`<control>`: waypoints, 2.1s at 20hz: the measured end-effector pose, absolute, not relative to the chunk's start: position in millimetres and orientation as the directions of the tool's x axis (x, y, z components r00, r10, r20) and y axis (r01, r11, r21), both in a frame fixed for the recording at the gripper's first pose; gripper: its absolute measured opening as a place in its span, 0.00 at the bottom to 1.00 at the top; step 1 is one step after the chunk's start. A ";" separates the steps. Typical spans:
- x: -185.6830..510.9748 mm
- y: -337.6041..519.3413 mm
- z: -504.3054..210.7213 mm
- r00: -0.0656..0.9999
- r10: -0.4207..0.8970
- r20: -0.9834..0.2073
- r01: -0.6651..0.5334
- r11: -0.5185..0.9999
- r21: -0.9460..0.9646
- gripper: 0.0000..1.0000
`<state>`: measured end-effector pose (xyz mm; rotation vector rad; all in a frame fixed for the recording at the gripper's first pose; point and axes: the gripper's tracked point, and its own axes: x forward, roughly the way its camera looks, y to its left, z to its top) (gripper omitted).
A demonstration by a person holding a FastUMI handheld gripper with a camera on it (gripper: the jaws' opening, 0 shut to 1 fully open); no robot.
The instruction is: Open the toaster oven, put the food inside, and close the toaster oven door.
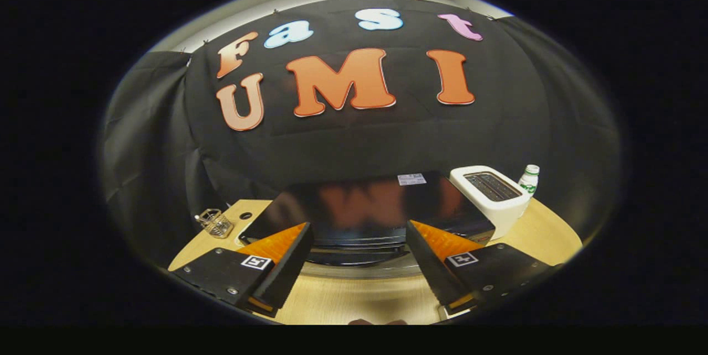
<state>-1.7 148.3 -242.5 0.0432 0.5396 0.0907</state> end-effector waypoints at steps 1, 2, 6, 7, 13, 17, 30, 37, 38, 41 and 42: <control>2.6 148.9 -244.2 0.864 0.086 -0.497 -0.068 0.996 0.054 0.99; 3.1 152.0 -248.2 0.866 0.077 -0.494 -0.063 0.997 0.045 0.99; -2.3 164.9 -265.0 0.851 0.069 -0.520 -0.070 0.997 0.017 0.99; -1.7 164.1 -263.6 0.857 0.059 -0.513 -0.070 0.998 -0.001 0.99; -13.2 164.5 -263.8 0.877 0.075 -0.474 -0.101 0.994 -0.029 0.99; -32.4 163.7 -260.3 0.868 0.123 -0.482 -0.145 0.989 -0.007 0.99; -130.6 151.4 -281.2 0.623 0.259 -0.738 -0.129 0.965 0.230 0.88; -192.2 144.9 -335.7 0.411 0.270 -0.870 -0.050 0.960 0.275 0.72; -199.9 144.3 -346.1 0.373 0.256 -0.892 -0.039 0.965 0.260 0.72; -209.1 144.8 -373.6 0.299 0.217 -0.929 -0.023 0.975 0.221 0.73; -209.1 145.1 -379.5 0.287 0.200 -0.937 -0.030 0.979 0.200 0.73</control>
